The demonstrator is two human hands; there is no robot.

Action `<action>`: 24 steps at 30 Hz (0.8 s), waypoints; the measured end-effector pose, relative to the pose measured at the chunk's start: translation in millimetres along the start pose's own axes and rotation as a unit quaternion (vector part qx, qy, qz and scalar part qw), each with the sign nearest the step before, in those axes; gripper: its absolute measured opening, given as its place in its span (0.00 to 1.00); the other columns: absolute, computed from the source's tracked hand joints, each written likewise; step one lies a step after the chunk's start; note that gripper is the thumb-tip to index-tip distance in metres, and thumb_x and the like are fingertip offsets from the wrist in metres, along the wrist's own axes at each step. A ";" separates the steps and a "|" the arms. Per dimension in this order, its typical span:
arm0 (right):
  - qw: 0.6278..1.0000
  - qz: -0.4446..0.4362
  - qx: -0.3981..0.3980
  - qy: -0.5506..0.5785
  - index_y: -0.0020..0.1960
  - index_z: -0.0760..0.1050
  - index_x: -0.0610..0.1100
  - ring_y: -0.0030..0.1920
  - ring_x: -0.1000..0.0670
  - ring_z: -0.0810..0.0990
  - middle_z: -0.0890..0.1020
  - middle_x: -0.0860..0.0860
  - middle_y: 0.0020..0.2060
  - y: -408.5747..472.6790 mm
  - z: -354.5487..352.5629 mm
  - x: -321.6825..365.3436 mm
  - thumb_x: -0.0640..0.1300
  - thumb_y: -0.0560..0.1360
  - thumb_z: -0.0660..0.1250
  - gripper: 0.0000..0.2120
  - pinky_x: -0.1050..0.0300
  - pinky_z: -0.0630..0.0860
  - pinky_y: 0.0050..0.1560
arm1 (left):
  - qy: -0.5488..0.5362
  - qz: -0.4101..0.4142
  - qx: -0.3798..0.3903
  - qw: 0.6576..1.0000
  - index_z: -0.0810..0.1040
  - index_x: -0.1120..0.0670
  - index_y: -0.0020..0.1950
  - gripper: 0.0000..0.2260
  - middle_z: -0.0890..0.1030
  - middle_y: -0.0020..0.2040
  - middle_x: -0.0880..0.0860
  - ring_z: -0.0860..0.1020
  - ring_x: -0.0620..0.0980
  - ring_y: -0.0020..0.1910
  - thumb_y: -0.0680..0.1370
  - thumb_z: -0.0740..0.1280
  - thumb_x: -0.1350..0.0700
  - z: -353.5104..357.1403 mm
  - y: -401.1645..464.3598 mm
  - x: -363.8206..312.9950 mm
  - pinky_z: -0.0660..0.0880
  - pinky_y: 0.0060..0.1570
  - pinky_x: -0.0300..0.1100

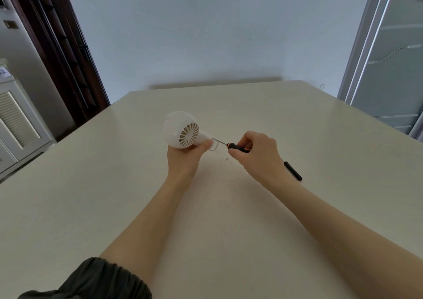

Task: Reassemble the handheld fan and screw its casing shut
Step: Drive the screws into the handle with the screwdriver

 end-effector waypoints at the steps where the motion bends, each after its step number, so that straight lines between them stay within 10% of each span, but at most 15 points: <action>1: 1.000 -0.001 0.004 -0.006 0.35 0.73 0.43 0.27 0.61 0.73 0.75 0.57 0.25 0.3 0.2 -1.0 0.44 0.70 0.70 0.08 0.71 0.65 0.24 | 0.007 0.003 0.000 1.000 0.79 0.49 0.44 0.11 0.83 0.45 0.50 0.81 0.47 0.46 0.67 0.77 0.61 -0.1 0.9 -0.3 0.77 0.50 0.43; 8: 0.995 -0.029 0.009 -0.091 0.41 0.70 0.43 0.29 0.50 0.71 0.74 0.52 0.29 4.0 -1.1 -4.7 0.48 0.75 0.64 0.10 0.57 0.66 0.30 | -0.016 -0.040 -0.095 0.995 0.76 0.52 0.39 0.10 0.80 0.39 0.49 0.80 0.50 0.44 0.68 0.76 0.62 -17.2 13.2 2.7 0.79 0.51 0.48; 17: 0.993 0.096 0.062 -0.031 0.39 0.77 0.42 0.33 0.48 0.71 0.73 0.52 0.29 13.2 16.6 -25.4 0.39 0.70 0.65 0.02 0.58 0.66 0.34 | -0.068 -0.107 -0.081 0.989 0.73 0.58 0.58 0.15 0.79 0.49 0.51 0.80 0.48 0.47 0.74 0.71 0.56 -11.6 14.4 16.3 0.79 0.40 0.40; 24: 0.992 0.098 0.063 -0.052 0.40 0.79 0.39 0.33 0.48 0.71 0.76 0.48 0.32 17.3 27.1 -24.3 0.39 0.68 0.67 0.04 0.57 0.65 0.35 | -0.018 -0.128 -0.046 0.991 0.74 0.50 0.44 0.03 0.79 0.44 0.51 0.80 0.51 0.42 0.73 0.68 0.54 -5.4 14.9 23.4 0.80 0.39 0.42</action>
Point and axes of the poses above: each hand's wrist, its own y-axis towards the middle knuckle, its own z-axis out of the palm, x = y × z, the point moved 6 cm from there along y, towards the middle knuckle
